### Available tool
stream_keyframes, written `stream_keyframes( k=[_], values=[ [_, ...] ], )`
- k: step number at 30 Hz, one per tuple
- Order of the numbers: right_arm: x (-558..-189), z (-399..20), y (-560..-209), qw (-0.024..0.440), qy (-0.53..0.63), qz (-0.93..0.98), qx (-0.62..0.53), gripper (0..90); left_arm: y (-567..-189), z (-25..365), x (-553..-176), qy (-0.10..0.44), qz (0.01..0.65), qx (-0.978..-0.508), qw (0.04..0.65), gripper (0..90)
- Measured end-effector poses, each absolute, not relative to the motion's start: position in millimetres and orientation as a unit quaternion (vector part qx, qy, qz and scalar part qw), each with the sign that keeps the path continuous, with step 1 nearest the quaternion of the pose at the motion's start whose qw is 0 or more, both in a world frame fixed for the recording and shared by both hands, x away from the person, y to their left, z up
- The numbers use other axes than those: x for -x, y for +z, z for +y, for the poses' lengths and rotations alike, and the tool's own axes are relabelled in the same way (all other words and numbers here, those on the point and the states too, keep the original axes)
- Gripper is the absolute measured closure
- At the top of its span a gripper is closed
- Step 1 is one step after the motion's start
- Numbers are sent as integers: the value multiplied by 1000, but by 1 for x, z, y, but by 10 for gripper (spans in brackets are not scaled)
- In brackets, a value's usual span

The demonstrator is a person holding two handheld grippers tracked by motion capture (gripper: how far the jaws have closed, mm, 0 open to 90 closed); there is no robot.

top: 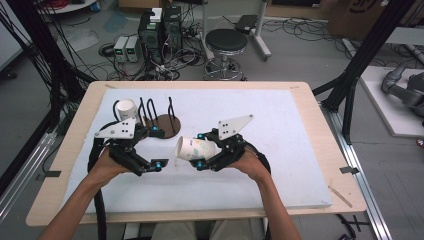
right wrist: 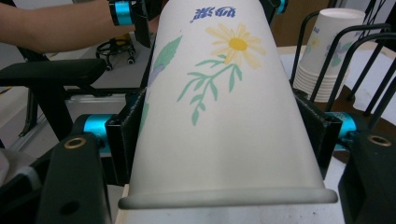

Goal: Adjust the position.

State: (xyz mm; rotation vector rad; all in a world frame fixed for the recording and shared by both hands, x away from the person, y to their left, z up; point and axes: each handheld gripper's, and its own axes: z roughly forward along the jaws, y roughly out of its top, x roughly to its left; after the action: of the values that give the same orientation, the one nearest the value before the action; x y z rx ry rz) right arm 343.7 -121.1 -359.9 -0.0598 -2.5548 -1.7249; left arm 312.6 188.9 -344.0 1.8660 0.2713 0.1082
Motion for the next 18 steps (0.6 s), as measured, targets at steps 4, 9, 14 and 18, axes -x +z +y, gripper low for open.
stream_keyframes(
  k=[4, 9, 14, 18],
  values=[
    [-344, -122, -361, 26, -546, -837, 24, 307, -343, 189, -313, 43, 119, -822, 556, 72],
    [-343, -122, -362, 25, -532, -846, 26, 307, -342, 186, -314, 39, 117, -844, 522, 72],
    [-343, -122, -363, 20, -517, -855, 29, 307, -339, 184, -316, 41, 113, -865, 488, 72],
    [-343, -122, -364, 19, -504, -863, 30, 307, -339, 183, -316, 37, 111, -878, 464, 81]
  ],
)
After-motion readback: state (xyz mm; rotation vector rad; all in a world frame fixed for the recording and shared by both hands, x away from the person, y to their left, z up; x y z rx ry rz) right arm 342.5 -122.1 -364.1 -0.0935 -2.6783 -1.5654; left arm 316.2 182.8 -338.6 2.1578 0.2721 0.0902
